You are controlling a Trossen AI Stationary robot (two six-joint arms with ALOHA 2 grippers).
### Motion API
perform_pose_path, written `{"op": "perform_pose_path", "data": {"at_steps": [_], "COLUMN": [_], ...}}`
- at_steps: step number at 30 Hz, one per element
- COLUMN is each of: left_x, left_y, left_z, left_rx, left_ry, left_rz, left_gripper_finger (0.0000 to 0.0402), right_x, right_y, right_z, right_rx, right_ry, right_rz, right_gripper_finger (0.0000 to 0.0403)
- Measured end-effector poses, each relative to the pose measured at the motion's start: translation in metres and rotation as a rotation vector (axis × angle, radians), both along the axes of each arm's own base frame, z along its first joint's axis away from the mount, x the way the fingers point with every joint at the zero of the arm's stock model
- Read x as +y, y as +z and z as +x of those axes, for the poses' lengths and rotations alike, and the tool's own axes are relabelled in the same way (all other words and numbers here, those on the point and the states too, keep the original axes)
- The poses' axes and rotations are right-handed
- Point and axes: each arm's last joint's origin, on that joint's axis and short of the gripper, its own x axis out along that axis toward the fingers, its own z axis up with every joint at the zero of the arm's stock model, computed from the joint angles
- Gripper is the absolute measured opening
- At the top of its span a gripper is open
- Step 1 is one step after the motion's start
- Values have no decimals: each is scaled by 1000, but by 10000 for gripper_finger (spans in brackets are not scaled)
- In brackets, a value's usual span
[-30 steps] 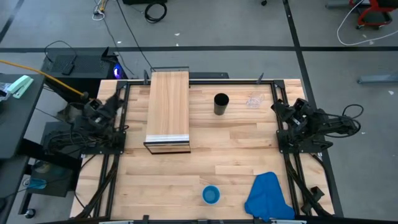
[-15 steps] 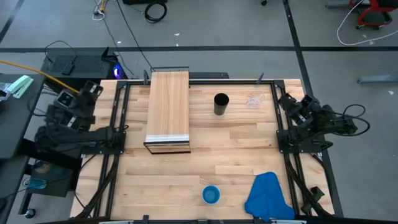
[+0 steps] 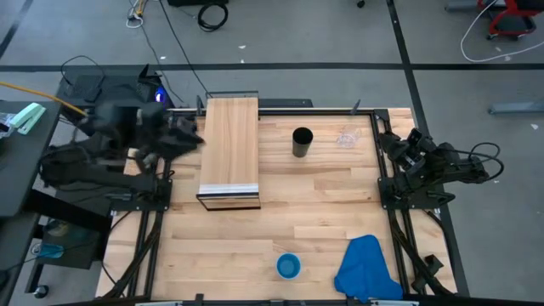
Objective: Stack small to large cups/mugs on shelf
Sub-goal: Move the black cup to the bottom of the table
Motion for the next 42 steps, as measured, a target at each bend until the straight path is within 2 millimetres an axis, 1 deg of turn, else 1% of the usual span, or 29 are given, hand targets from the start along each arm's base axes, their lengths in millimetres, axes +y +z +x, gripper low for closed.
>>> {"op": "perform_pose_path", "data": {"at_steps": [3, 6, 9, 11, 14, 16, 21, 24, 29, 33, 35, 37, 42], "left_x": [-11, -24, -39, -48, -62, -71, -92, -103, -118, -130, -136, -140, -144], "left_y": [-2, -14, -30, -42, -59, -66, -81, -92, -116, -129, -136, -141, -149], "left_z": [26, 47, 60, 63, 63, 61, 55, 51, 44, 41, 42, 43, 48], "left_rx": [210, 459, 709, 859, 1043, 1121, 1251, 1338, 1550, 1651, 1681, 1704, 1728], "left_ry": [-100, -145, -127, -98, -46, 2, 140, 235, 401, 496, 522, 547, 579], "left_rz": [-63, -126, -209, -256, -313, -342, -396, -399, -405, -389, -365, -346, -317], "left_gripper_finger": [108, 103, 97, 93, 87, 83, 75, 72, 68, 70, 71, 70, 64], "right_x": [0, 0, 0, 1, 1, 1, 2, 2, 3, 3, 3, 2, 1], "right_y": [0, -1, -3, -5, -9, -12, -20, -25, -33, -36, -30, -18, 23], "right_z": [0, 1, 2, 4, 7, 9, 13, 15, 18, 18, 17, 17, 22], "right_rx": [-1, 12, 32, 49, 93, 125, 198, 247, 324, 391, 432, 484, 682], "right_ry": [4, 5, 13, 28, 51, 64, 92, 98, 114, 116, 108, 90, -26], "right_rz": [4, 3, 11, 32, 63, 81, 124, 138, 177, 191, 181, 146, 70], "right_gripper_finger": [16, 16, 16, 16, 16, 16, 16, 16, 16, 16, 16, 16, 16]}}
